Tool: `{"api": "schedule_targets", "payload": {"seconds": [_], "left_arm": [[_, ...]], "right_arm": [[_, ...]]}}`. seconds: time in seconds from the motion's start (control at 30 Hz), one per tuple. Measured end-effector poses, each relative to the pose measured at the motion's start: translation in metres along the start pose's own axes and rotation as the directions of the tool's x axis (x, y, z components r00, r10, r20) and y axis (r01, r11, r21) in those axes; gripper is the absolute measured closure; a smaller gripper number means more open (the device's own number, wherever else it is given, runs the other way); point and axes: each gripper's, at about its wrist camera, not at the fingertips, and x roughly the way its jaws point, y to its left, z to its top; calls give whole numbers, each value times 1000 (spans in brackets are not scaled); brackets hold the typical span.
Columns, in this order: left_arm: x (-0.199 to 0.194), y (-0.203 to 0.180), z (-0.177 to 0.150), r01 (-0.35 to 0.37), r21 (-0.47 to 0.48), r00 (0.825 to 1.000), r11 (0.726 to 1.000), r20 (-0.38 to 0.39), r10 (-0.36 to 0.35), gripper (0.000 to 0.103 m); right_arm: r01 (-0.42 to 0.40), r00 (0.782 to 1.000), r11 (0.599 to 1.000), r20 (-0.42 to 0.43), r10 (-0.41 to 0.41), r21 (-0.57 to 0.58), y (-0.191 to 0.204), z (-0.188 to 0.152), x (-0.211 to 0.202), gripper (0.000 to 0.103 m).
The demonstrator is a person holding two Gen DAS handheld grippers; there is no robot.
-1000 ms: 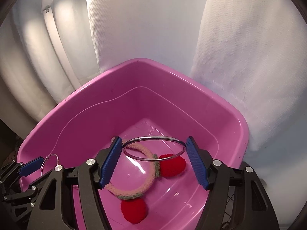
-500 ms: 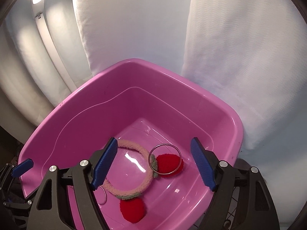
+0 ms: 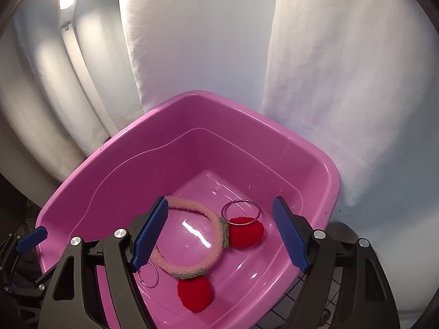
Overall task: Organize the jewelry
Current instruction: 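Move the left tool to the black lanyard while the right tool approaches the black watch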
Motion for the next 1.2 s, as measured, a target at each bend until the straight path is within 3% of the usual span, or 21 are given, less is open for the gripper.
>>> {"api": "schedule_targets", "payload": {"seconds": [0.63, 0.93, 1.2], "left_arm": [[-56, -5, -28, -8, -23, 999, 1000, 52, 9, 10], [-87, -32, -50, 19, -11, 997, 1000, 72, -19, 6], [-110, -76, -78, 55, 47, 996, 997, 69, -59, 6]], "right_arm": [[-25, 995, 999, 94, 22, 27, -1, -39, -79, 27], [-52, 985, 996, 170, 38, 76, -21, -87, -140, 20], [-58, 980, 983, 195, 22, 176, -67, -150, -190, 12]]}}
